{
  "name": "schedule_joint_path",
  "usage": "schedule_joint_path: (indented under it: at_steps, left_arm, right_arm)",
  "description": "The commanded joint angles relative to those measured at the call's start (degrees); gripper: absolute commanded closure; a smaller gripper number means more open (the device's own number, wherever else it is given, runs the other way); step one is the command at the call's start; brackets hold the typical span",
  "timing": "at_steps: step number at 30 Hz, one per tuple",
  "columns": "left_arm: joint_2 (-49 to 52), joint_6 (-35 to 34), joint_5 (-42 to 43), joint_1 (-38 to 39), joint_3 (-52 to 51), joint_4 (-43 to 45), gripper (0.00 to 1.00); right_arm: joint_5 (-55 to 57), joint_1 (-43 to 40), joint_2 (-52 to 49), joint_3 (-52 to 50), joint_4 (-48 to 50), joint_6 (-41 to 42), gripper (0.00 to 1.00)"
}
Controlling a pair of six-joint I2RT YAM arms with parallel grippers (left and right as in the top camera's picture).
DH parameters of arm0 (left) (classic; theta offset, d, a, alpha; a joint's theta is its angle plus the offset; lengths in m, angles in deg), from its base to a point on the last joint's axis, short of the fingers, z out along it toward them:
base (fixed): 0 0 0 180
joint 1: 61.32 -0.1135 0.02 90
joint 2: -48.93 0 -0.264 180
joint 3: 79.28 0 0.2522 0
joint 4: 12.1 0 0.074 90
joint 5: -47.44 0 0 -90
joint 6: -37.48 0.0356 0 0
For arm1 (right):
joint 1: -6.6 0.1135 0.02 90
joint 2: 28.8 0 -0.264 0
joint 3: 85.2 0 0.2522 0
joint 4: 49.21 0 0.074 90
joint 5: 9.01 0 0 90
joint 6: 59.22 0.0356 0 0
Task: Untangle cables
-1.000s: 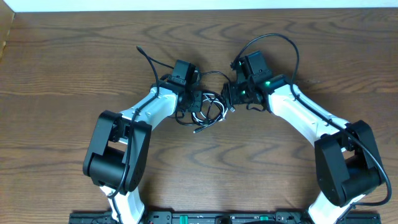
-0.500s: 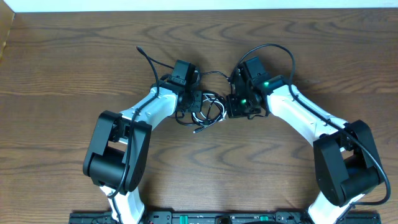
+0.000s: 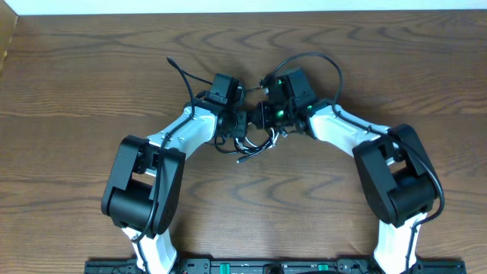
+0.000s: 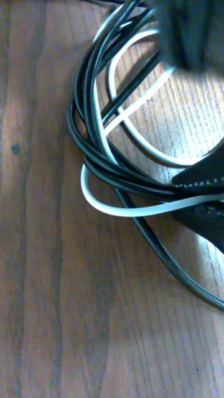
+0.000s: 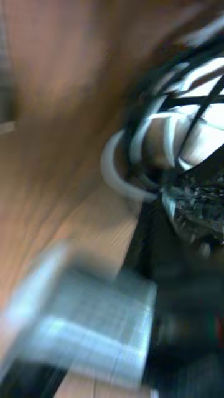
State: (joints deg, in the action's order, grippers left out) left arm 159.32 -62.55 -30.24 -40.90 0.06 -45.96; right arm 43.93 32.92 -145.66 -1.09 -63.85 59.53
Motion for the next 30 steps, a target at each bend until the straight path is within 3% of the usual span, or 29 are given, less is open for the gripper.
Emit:
schedule_joint_path:
  at_steps: [1,9,11,14,22,26,30]
  left_arm:
    - [0.35,0.59,-1.64,-0.70,0.55,-1.20,0.92]
    - [0.35,0.57,-1.60,-1.51,0.55,-1.20,0.93]
    - [0.35,0.57,-1.62,-1.51,0.55,-1.22,0.92]
    - [0.35,0.57,-1.62,-1.51,0.55,-1.22,0.92]
    - [0.35,0.57,-1.60,-1.51,0.55,-1.20,0.92]
    - [0.35,0.57,-1.57,-1.51,0.55,-1.20,0.90]
    - [0.35,0.57,-1.57,-1.51,0.55,-1.22,0.74]
  right_arm:
    - [-6.49,-4.72,0.90,0.68,3.78,2.19,0.99]
    - [8.00,-10.21,0.20,0.68,-4.96,3.15,0.95]
    - [5.11,-10.08,0.15,0.68,-5.88,-1.33,0.93]
    - [-3.96,-9.99,0.79,0.68,-6.62,-8.61,0.76]
    - [-18.51,-8.87,2.14,0.70,-12.68,-21.42,0.51]
    - [-18.53,-7.39,2.14,0.70,-17.90,-26.10,0.53]
    - [-15.32,-5.95,2.14,0.68,-19.76,-27.56,0.57]
